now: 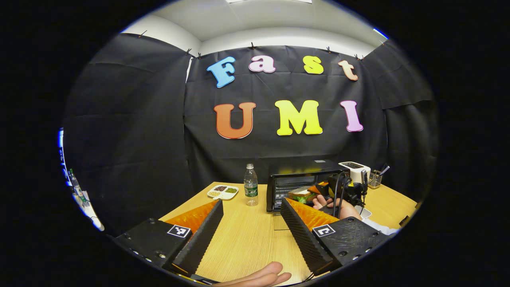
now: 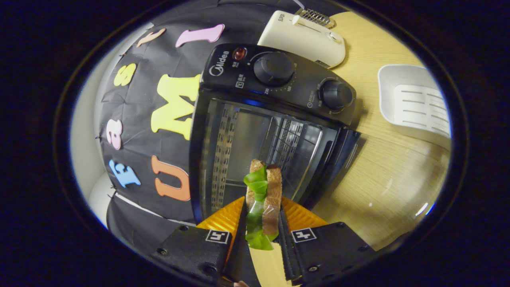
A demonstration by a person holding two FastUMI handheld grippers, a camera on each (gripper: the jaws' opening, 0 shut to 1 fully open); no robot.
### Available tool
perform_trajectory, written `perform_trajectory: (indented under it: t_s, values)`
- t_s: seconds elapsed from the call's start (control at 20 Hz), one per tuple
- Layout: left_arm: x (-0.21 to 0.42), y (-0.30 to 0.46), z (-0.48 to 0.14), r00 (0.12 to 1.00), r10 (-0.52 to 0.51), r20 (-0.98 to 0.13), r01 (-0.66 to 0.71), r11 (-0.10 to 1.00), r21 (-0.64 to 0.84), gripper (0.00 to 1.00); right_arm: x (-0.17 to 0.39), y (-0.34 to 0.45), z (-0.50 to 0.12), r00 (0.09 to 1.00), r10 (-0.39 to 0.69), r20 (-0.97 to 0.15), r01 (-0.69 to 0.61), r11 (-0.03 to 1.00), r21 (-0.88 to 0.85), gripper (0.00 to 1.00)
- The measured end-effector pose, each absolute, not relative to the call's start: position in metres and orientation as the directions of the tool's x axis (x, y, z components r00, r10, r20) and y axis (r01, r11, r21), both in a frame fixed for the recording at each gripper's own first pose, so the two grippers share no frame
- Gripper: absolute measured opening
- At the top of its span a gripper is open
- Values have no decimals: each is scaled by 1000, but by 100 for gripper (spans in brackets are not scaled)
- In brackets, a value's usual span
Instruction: Open the electric oven with the left hand, put the food in, and close the electric oven.
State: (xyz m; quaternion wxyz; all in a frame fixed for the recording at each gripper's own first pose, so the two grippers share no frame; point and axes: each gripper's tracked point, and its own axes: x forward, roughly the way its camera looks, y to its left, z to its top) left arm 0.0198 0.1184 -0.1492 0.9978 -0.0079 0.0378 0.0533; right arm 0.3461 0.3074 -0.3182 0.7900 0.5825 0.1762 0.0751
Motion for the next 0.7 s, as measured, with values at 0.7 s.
perform_trajectory:
  t_s: [0.7]
  values:
    - [22, 124, -170, 986, 119, -115, -123, 992, -25, 95, 396, 318, -325, 984, 79, -161, 99, 509, 855, 49]
